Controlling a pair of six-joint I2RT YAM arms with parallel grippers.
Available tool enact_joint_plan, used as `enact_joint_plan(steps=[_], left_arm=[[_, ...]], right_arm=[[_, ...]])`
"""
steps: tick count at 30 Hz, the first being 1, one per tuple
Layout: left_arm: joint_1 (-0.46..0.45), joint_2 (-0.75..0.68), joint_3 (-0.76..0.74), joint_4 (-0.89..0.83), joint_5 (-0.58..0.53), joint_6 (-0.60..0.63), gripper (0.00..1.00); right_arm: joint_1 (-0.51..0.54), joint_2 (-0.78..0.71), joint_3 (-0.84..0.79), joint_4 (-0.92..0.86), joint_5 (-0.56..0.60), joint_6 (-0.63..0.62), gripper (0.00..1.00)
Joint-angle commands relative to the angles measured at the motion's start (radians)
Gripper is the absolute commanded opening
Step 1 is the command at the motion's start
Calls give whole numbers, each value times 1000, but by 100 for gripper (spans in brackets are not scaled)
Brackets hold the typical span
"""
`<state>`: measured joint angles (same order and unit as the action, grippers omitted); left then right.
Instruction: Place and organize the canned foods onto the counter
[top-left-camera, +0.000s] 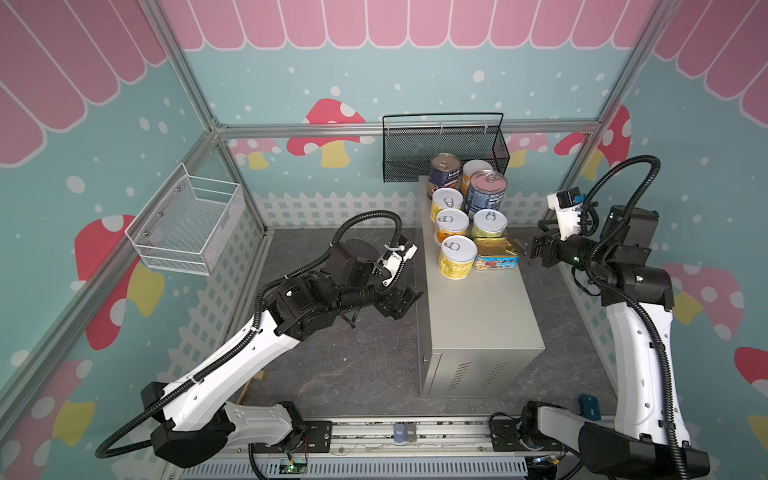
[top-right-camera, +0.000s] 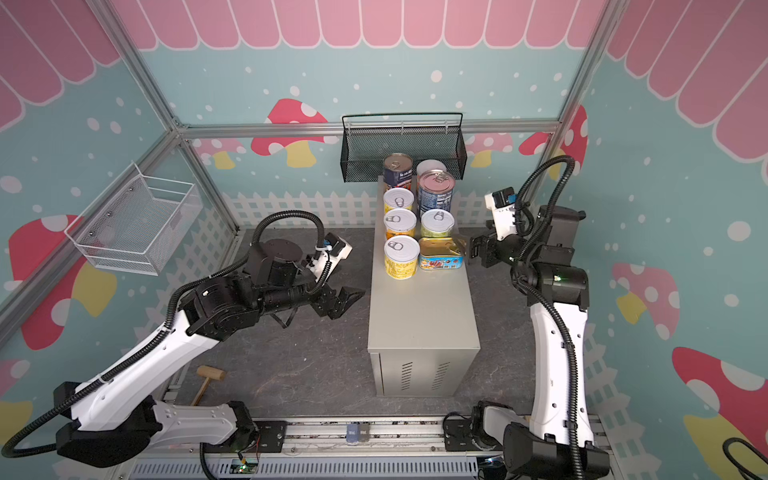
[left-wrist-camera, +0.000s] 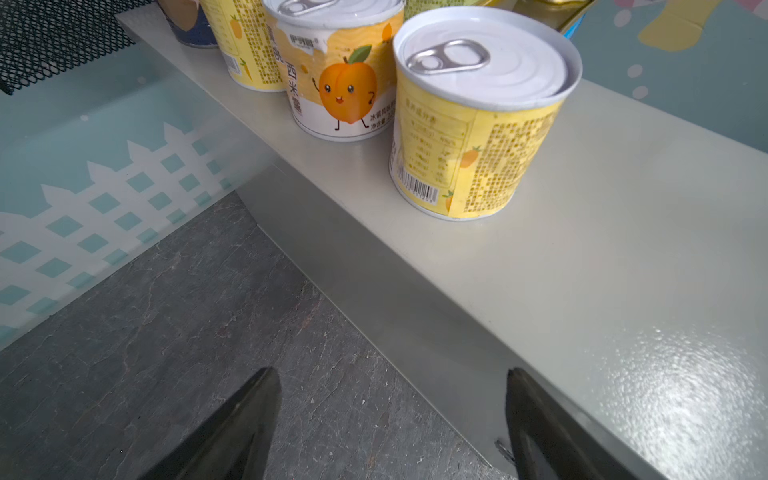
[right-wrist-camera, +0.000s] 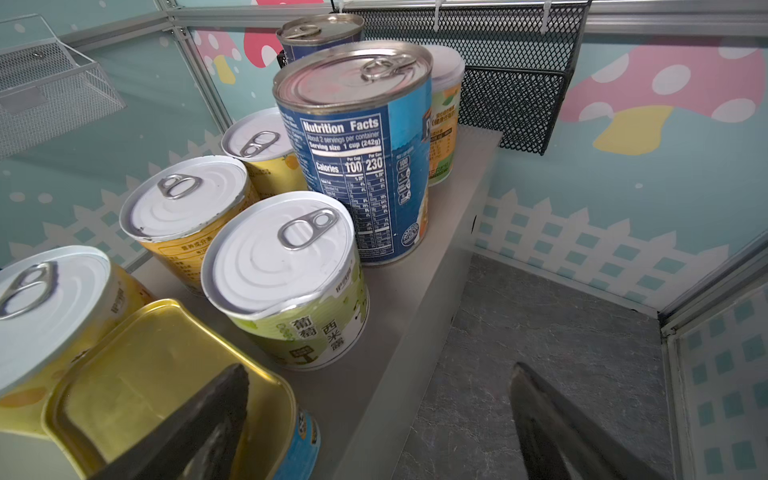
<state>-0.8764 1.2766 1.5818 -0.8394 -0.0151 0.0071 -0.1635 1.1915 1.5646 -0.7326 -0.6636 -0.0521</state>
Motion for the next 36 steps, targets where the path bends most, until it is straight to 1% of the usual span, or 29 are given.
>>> enact_joint_plan(steps=[1, 36], left_arm=[[7, 4, 5, 13, -9, 1, 85], [7, 3, 6, 13, -9, 7, 85]], right_arm=[[7, -5, 11, -26, 33, -40, 99], [10, -45, -5, -44, 122, -49, 99]])
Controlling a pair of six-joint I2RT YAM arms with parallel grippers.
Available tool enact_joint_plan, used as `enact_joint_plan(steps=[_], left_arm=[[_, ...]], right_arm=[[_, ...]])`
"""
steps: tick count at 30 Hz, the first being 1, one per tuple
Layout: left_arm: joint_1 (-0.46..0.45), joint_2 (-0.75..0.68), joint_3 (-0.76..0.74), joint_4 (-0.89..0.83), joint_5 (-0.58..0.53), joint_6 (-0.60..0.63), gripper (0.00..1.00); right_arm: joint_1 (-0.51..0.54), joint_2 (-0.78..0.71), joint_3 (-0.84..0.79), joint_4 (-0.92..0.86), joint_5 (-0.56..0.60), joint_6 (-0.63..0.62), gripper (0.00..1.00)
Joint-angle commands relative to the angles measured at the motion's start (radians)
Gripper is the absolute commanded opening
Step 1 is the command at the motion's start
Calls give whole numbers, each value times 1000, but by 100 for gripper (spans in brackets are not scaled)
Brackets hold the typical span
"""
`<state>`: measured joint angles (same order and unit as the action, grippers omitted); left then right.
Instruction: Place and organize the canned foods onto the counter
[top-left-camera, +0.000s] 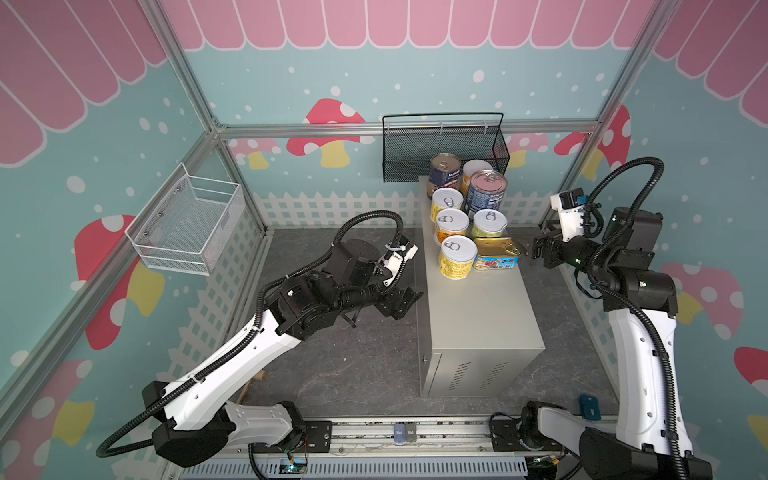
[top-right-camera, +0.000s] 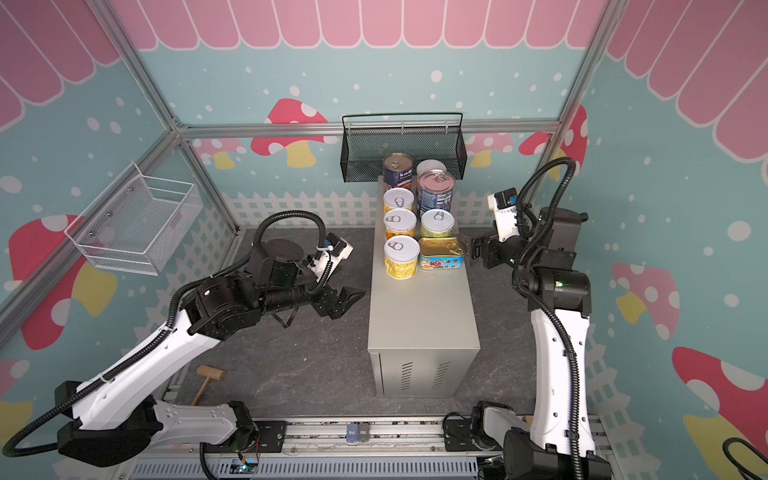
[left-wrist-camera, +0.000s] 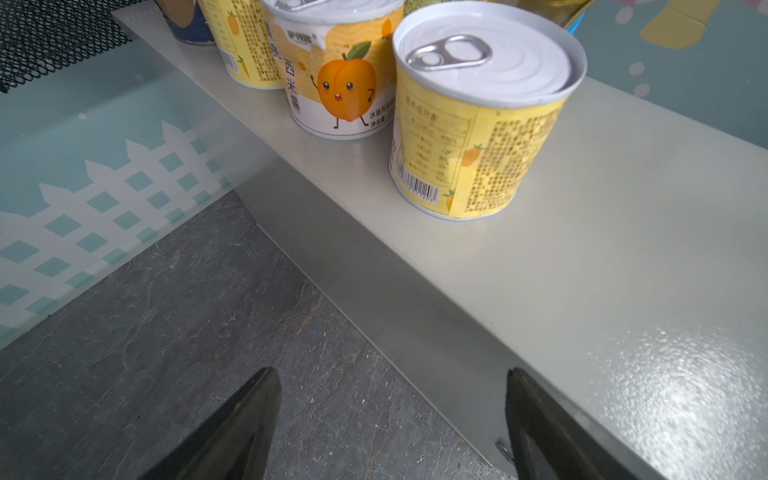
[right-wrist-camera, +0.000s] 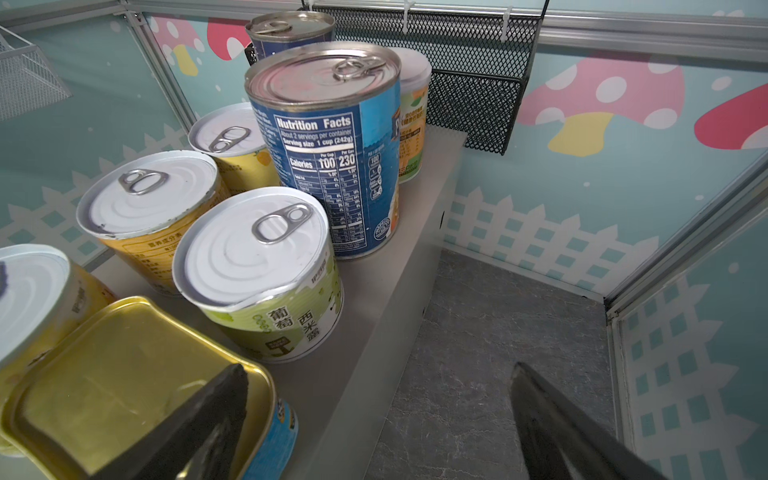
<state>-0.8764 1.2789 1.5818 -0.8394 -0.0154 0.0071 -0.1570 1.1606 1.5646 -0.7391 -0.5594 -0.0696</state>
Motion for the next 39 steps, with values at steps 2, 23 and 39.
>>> enact_joint_plan(steps=[2, 23, 39], left_arm=[[7, 2, 6, 14, -9, 8, 85], [8, 23, 39, 7, 4, 9, 85], [7, 20, 35, 3, -7, 13, 85]], right_arm=[[4, -15, -5, -39, 23, -32, 99], [16, -42, -31, -43, 87, -41, 99], [19, -11, 4, -47, 108, -46, 99]])
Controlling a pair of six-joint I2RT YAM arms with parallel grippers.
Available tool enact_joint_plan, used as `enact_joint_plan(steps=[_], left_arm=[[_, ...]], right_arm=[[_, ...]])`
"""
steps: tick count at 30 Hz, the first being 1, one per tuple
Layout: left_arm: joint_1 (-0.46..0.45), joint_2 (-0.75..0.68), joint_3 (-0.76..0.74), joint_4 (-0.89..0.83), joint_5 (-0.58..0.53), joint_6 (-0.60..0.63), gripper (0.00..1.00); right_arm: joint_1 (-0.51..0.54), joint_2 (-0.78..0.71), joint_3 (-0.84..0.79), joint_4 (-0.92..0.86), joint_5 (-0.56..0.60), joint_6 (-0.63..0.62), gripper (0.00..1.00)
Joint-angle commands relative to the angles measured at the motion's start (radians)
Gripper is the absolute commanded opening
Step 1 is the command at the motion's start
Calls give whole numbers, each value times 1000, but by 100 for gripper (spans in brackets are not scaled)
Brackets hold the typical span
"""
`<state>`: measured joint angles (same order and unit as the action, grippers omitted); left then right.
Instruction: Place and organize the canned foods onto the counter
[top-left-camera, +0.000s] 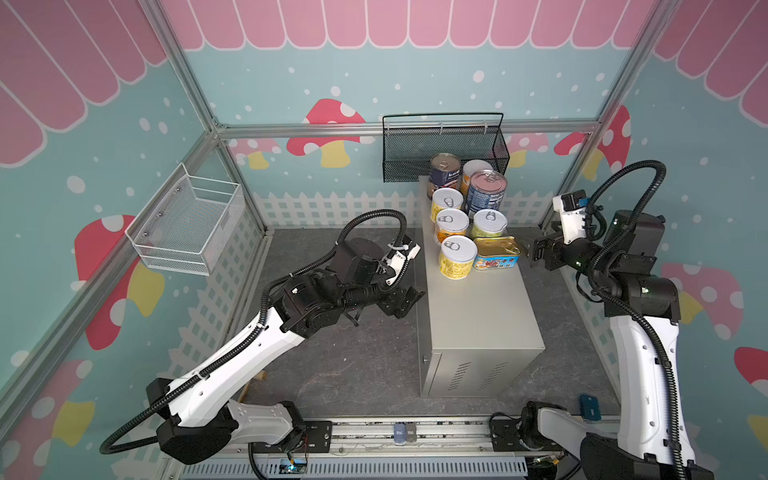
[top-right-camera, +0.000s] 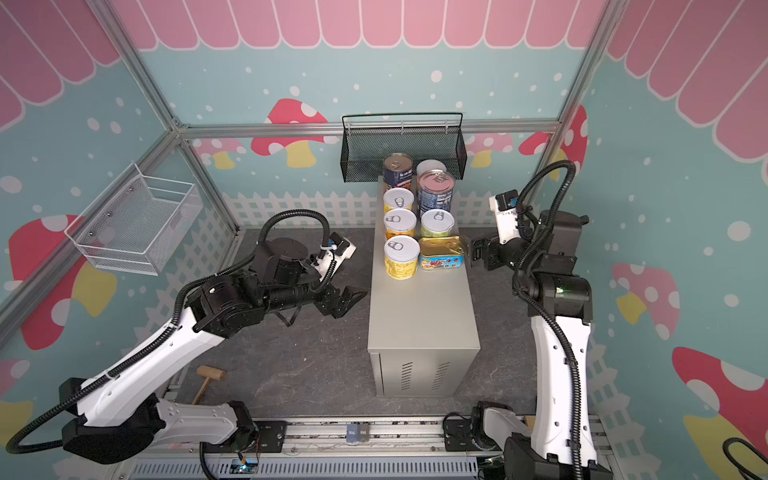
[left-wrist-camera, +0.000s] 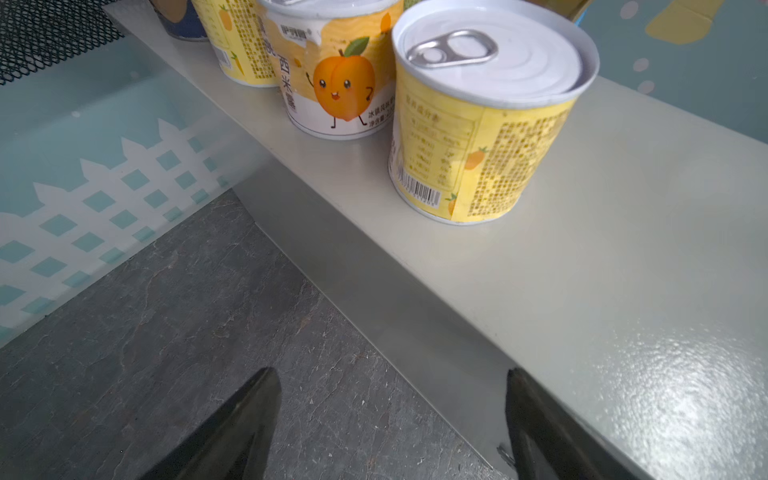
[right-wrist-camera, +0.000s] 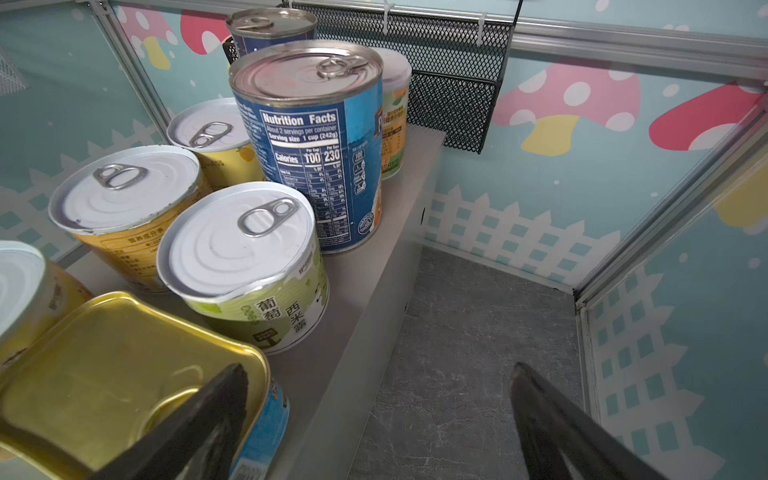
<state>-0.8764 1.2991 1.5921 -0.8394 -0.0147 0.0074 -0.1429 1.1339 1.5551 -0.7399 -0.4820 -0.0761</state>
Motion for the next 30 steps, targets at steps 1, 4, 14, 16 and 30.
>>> enact_joint_plan(steps=[1, 4, 14, 16, 30], left_arm=[[7, 0, 25, 2, -9, 12, 85], [7, 1, 23, 3, -9, 13, 85], [7, 5, 23, 3, -9, 15, 85], [7, 4, 22, 3, -8, 14, 85], [7, 6, 23, 3, -4, 13, 85]], right_arm=[[5, 16, 16, -46, 31, -40, 99], [5, 12, 16, -48, 34, -40, 99], [7, -17, -11, -48, 38, -40, 99], [9, -28, -20, -47, 41, -40, 99], [23, -52, -43, -50, 68, -41, 99]])
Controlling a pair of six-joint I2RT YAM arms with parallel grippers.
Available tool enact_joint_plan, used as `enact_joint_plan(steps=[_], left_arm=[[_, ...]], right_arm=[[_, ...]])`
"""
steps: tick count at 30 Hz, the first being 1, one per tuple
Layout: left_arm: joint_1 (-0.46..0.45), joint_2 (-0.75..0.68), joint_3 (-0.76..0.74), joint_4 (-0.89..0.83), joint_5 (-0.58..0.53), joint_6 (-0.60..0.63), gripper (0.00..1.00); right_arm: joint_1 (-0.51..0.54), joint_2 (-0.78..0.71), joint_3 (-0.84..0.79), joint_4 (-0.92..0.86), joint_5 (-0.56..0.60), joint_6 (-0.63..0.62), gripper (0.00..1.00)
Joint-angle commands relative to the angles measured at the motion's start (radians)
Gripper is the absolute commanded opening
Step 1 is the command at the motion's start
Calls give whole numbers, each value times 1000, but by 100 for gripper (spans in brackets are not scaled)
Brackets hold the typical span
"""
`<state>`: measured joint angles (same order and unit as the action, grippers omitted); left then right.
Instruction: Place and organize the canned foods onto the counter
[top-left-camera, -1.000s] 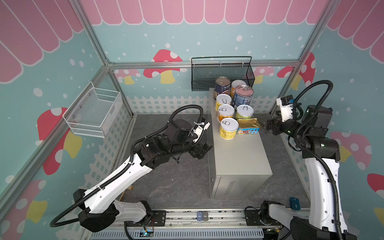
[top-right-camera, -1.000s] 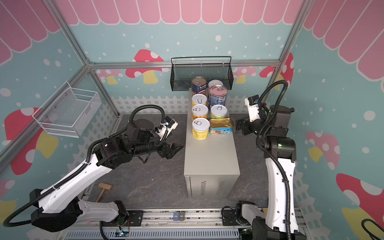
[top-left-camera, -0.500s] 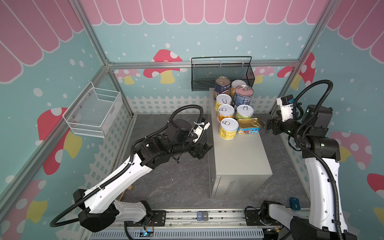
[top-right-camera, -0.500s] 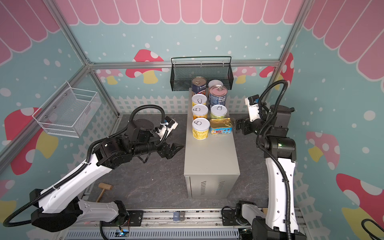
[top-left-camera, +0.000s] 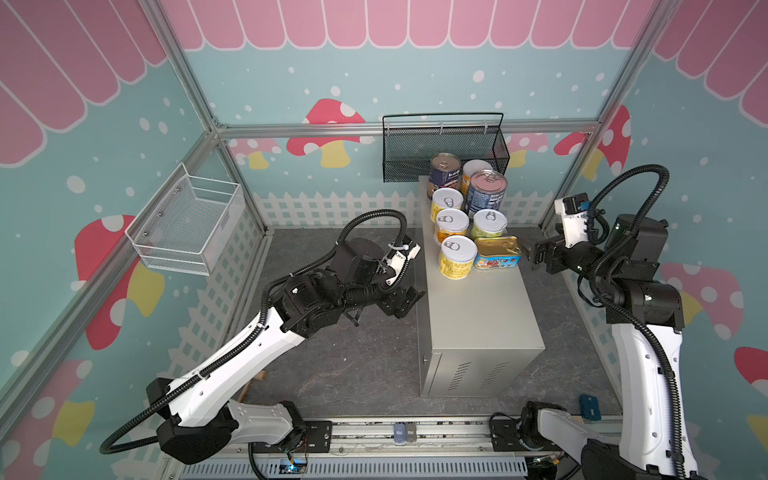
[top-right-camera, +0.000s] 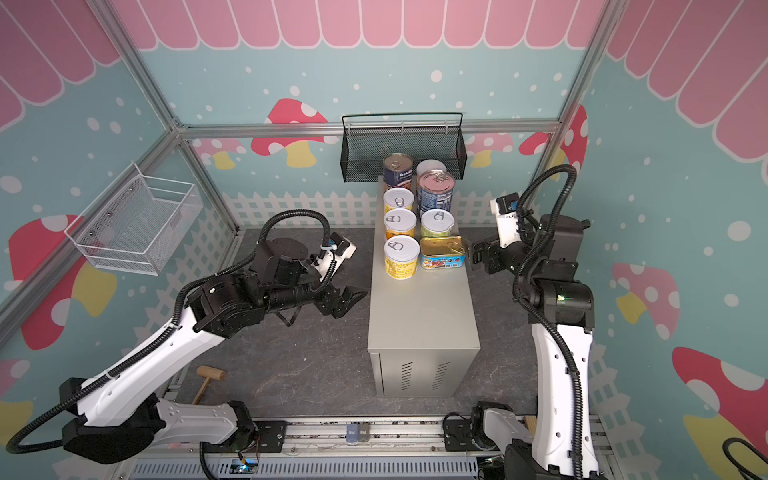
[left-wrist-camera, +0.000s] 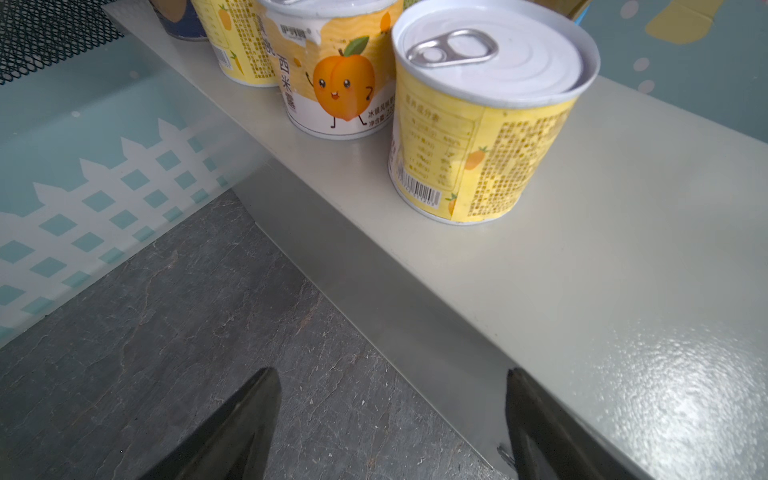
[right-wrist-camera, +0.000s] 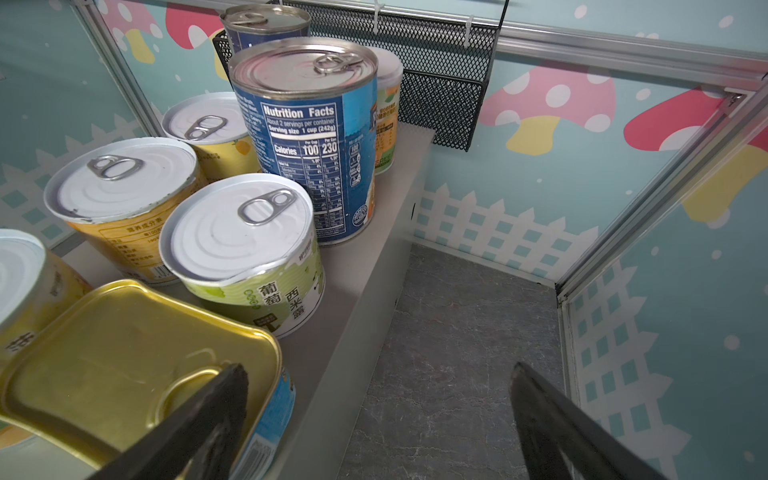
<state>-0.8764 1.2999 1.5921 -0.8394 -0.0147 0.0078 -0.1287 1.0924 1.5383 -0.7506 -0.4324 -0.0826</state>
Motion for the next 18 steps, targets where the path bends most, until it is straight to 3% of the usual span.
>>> enact_joint_plan(steps=[1, 18], left_arm=[[7, 5, 23, 3, -3, 13, 85], [7, 13, 29, 3, 3, 14, 85]], right_arm=[[11, -12, -29, -40, 21, -34, 99], [21, -25, -39, -43, 46, -37, 99]])
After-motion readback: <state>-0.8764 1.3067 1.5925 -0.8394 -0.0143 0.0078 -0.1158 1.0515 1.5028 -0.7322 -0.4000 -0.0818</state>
